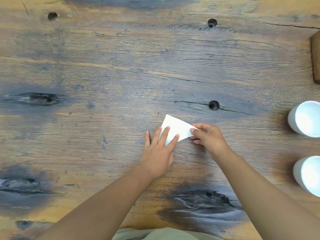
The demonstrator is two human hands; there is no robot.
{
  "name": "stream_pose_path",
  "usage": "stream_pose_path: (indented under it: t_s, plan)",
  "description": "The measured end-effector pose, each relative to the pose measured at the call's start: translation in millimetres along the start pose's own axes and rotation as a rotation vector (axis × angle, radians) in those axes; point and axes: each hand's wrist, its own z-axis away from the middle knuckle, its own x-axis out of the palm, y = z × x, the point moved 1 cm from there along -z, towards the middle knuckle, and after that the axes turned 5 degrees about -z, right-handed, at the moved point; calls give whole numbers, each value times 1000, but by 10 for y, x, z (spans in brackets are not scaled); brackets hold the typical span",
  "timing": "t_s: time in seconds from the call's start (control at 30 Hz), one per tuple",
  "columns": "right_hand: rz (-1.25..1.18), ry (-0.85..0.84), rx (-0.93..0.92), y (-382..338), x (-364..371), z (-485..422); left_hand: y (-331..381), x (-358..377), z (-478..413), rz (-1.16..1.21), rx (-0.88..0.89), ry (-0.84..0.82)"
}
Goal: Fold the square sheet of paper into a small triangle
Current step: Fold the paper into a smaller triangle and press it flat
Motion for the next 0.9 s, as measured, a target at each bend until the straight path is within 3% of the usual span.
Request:
stream_pose_path:
  t_s: [0.27, 0.57, 0.9]
  plan:
    - [-119, 162, -52, -76, 29, -65, 76, -118, -127, -7, 52, 74]
    - [-114, 69, -81, -299, 48, -180, -132, -146, -167, -44, 188, 50]
    - [-134, -81, -113, -286, 4, -177, -167, -130, -170, -8, 129, -19]
